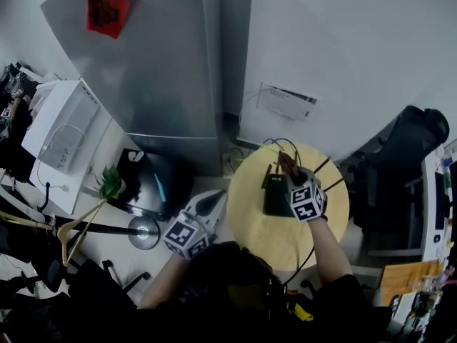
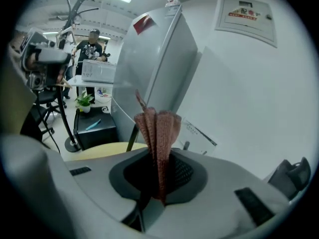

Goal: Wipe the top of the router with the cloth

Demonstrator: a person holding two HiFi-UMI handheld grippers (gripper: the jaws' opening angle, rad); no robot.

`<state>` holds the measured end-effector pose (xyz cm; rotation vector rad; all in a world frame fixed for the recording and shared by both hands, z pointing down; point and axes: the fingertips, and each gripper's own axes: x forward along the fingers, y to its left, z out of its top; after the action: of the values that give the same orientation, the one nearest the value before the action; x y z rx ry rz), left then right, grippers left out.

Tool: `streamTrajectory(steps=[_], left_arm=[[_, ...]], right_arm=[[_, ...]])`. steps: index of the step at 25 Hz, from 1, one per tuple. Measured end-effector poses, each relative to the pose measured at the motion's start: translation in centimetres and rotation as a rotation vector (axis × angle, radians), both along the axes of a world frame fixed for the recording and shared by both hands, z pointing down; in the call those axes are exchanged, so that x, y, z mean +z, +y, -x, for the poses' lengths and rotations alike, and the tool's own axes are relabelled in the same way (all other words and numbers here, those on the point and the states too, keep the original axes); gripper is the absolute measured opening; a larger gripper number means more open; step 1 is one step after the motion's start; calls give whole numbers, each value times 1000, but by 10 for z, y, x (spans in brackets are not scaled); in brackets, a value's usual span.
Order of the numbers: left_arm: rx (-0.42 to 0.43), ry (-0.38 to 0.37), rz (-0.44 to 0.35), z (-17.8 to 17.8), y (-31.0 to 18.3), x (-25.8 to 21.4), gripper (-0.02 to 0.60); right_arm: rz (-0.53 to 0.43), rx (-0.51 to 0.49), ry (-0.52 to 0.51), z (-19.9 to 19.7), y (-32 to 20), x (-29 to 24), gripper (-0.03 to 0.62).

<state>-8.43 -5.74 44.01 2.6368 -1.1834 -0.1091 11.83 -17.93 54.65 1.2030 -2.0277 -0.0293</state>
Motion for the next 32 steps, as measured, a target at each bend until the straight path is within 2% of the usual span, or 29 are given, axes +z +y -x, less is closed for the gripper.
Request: streamTrajectory(steps=[4, 10, 17, 24, 29, 32], left_arm=[[1, -13, 24, -1, -1, 11, -3], [0, -24, 51, -4, -4, 18, -3], [-29, -45, 70, -1, -14, 19, -3], [-104, -36, 112, 18, -16, 30, -3], [-74, -31, 101, 15, -13, 29, -3], [-82, -36, 92, 14, -14, 27, -3]], right_arm=[[80, -19, 175, -30, 19, 44, 63], [255, 111, 179, -56, 16, 103, 63], [315, 126, 294, -51, -12, 117, 63], [401, 271, 243, -57, -28, 136, 61], [430, 364, 163, -63, -30, 136, 63], [403, 378, 109, -59, -32, 138, 63]])
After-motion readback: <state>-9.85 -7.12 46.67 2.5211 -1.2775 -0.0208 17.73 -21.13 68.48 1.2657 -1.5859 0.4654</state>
